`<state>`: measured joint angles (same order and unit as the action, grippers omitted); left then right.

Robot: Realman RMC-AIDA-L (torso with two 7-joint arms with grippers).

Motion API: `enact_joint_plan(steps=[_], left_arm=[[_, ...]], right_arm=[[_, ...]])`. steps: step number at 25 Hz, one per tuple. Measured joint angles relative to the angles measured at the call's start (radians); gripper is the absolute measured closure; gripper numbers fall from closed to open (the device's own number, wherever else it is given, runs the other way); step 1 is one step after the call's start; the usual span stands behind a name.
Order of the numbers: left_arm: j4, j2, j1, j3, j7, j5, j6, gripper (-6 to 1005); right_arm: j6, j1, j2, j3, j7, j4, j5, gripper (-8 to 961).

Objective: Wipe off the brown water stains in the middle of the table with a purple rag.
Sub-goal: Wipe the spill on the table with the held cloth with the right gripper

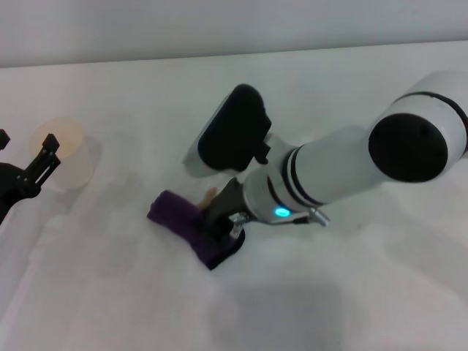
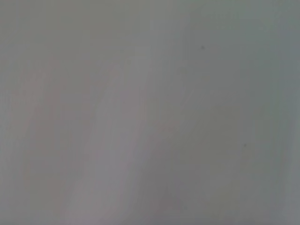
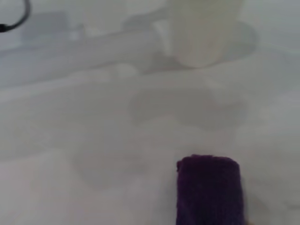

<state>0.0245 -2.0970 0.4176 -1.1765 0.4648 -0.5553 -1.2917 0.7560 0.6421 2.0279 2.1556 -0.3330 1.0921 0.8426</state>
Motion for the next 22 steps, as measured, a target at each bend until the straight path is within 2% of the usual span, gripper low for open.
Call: enact_joint_plan(steps=[7,10,12,15,18,22], left_arm=[[0.000,0.000,0.000,0.000,0.000,0.000,0.000,119],[0.002,0.000,0.000,0.000,0.000,0.000,0.000,119],[0.003,0.000,-0.001,0.000,0.000,0.000,0.000,119],[0.003,0.000,-0.003,0.000,0.000,0.000,0.000,119],[0.003,0.000,-0.004,0.000,0.005,0.000,0.000,120],[0.000,0.000,-0.001,0.000,0.023,0.000,0.000,120]], right_arm=[[-0.023,0.017,-0.008,-0.138,-0.001,-0.118,-0.024,859],[-0.014,0.020,-0.009,-0.209,0.005,-0.150,-0.091,859],[0.013,0.017,-0.009,-0.297,0.009,-0.170,-0.151,859],[0.035,0.013,-0.010,-0.327,0.004,-0.163,-0.160,861],[0.061,0.012,-0.005,-0.303,-0.005,-0.122,-0.153,863],[0.066,0.021,-0.002,-0.184,-0.011,-0.045,-0.065,861]])
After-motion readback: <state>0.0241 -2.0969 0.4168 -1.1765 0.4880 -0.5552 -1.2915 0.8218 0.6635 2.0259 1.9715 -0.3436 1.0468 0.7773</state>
